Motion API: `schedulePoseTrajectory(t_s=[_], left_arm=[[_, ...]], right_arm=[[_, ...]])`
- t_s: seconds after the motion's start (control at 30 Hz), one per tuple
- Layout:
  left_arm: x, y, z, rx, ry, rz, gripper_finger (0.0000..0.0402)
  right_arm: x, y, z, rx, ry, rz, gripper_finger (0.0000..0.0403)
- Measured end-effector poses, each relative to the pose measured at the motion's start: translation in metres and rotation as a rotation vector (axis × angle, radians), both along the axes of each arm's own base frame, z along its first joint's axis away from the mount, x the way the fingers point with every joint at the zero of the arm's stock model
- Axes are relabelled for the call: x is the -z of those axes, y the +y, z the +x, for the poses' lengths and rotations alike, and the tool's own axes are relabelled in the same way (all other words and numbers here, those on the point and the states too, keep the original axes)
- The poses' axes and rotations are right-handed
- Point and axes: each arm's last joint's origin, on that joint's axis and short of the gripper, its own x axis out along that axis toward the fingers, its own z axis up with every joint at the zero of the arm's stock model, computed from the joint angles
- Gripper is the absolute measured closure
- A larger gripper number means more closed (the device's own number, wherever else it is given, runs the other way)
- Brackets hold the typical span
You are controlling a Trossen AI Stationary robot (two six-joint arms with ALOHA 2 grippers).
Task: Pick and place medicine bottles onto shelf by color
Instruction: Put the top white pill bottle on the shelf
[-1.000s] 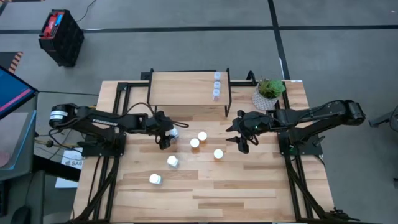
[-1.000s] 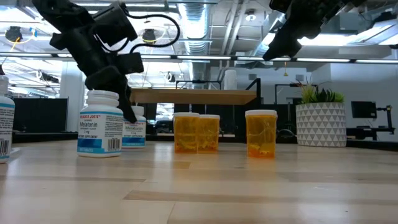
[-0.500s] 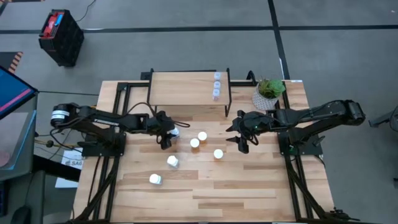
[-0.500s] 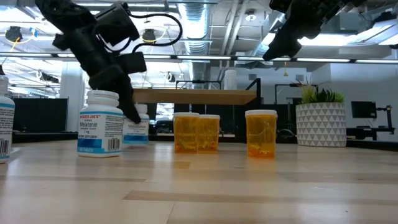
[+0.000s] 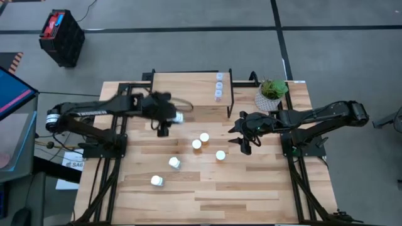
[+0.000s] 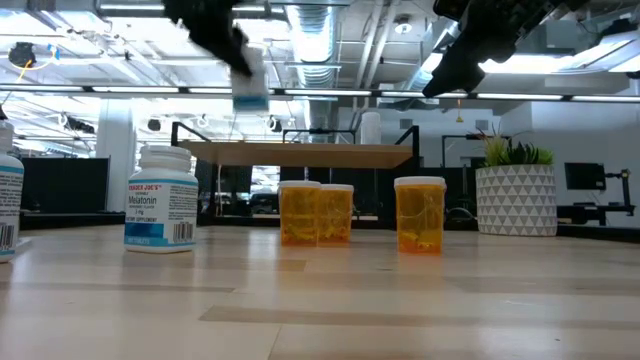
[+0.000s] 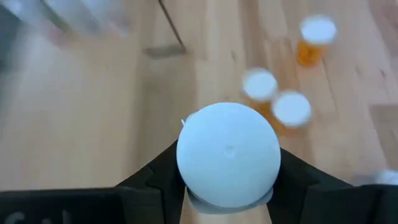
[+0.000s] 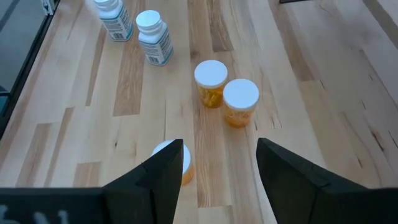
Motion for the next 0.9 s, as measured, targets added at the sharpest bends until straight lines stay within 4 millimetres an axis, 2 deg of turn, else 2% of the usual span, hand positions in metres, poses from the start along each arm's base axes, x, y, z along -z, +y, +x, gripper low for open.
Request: schedulePoseTrajectory(t_s=[0.17,0.3,0.47,0.67,0.77,0.9], left_arm=[[-0.050,0.037,-0.016,-0.065,-0.037,0.159,0.0267],[-0.068,0.078,-0.036,-0.171,-0.054,0.239,0.0262],[-0.058,0.128,-0.058,-0.186,-0.067,0.149,0.0253],[-0.033,0.174,-0.068,-0.098,-0.112,0.013,0.0265],[-0.018,0.191,-0.067,-0.120,-0.069,-0.011,0.0259],[-0.007,0.198,-0.063,-0.100,-0.029,-0.009,0.0253]], right_arm=[[0.000,0.001,0.000,-0.002,0.000,0.000,0.0179],[0.000,0.003,0.000,-0.012,0.001,0.000,0.0179],[0.000,0.007,-0.001,-0.028,0.001,0.000,0.0179],[0.000,0.009,-0.001,-0.037,-0.001,0.001,0.0179],[0.000,0.009,-0.001,-0.027,-0.001,0.014,0.0179],[0.000,0.009,-0.001,-0.015,0.000,0.029,0.0179]])
